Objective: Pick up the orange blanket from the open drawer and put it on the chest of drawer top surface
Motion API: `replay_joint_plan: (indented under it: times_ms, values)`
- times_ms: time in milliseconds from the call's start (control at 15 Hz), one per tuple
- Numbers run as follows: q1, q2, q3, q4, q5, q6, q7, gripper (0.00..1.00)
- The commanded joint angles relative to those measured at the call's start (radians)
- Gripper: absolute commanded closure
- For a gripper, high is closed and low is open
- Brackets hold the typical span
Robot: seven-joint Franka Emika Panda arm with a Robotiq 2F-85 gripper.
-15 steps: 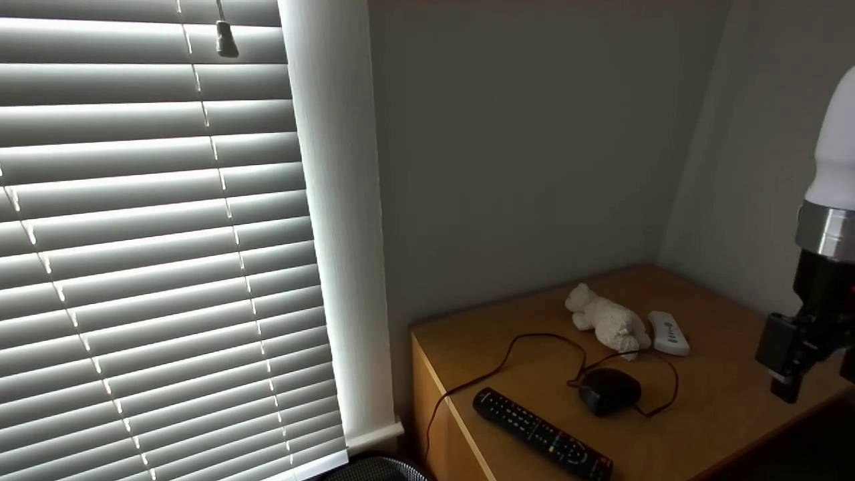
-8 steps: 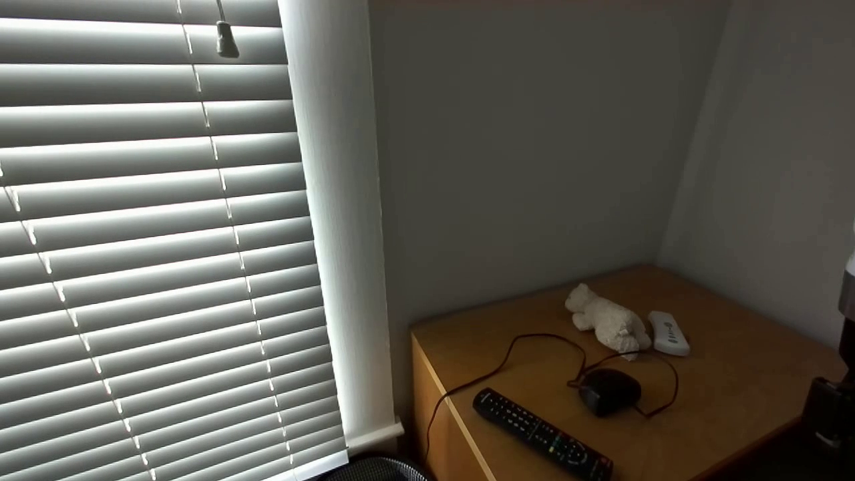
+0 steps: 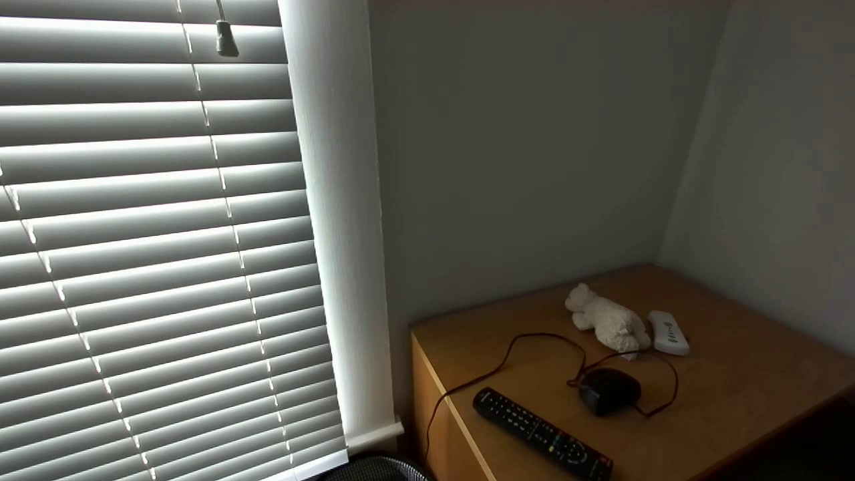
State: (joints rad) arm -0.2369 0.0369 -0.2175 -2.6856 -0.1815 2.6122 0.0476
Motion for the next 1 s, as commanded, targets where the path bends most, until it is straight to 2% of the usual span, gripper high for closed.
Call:
replay_joint_plan:
  times_ms: [0,200,667,933]
  values:
    - [0.004,0.024,-0.012,0.005,0.015,0.015,-0.019,0.0]
    - [0.005,0.076,-0.017,0.022,0.037,0.035,-0.041,0.0]
    - [0.005,0.083,-0.017,0.031,0.039,0.035,-0.044,0.0]
    - [0.027,0.198,0.008,0.05,0.072,0.053,-0.024,0.0]
